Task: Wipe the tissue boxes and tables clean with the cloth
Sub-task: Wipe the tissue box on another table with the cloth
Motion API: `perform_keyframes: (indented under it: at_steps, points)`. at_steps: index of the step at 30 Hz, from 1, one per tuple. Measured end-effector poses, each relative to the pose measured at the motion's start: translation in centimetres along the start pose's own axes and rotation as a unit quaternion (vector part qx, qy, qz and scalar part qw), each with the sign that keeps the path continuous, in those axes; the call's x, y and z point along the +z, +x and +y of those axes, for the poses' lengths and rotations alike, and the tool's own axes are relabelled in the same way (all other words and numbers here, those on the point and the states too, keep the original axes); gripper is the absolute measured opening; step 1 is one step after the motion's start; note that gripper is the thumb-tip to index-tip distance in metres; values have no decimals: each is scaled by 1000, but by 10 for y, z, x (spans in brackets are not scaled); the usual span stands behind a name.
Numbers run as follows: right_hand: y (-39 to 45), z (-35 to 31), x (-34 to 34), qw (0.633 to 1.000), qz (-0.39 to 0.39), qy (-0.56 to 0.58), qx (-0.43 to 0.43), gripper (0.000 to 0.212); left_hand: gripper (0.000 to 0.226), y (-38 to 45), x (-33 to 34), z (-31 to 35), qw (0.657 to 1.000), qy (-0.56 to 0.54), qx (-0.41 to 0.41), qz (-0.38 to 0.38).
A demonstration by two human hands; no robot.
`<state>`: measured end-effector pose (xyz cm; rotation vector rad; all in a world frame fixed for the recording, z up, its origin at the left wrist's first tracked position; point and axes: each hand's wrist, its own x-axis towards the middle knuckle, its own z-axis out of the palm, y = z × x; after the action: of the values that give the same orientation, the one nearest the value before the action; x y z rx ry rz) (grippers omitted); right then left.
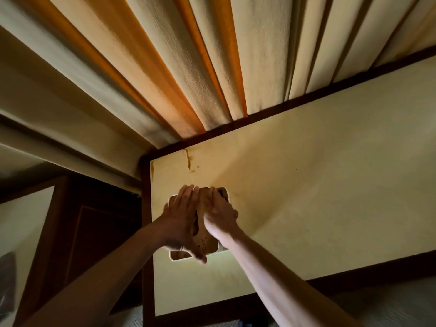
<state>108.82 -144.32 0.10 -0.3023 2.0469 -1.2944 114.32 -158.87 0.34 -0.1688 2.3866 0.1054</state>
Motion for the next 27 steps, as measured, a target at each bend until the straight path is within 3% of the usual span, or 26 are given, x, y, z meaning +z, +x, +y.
perform_keyframes:
  at_steps: [5,12,15,20,24,27]
  points:
    - [-20,-4,-5,999,26,47,-3,39,169,1,1,-2,1000,0,10,-1]
    - [4,-12,-9,994,-40,72,67,31,167,-2,1,-2,1000,-1,13,22]
    - [18,-18,-18,982,-102,115,105,22,164,-4,-1,0,999,-6,16,33]
    - [38,-13,-26,948,-122,200,215,21,160,-6,-5,4,999,-3,27,34]
    - [41,-11,-20,952,-110,211,194,21,164,-4,-4,4,1000,5,12,9]
    - [40,-4,-10,972,-100,150,148,24,167,-5,-3,6,1000,-2,4,2]
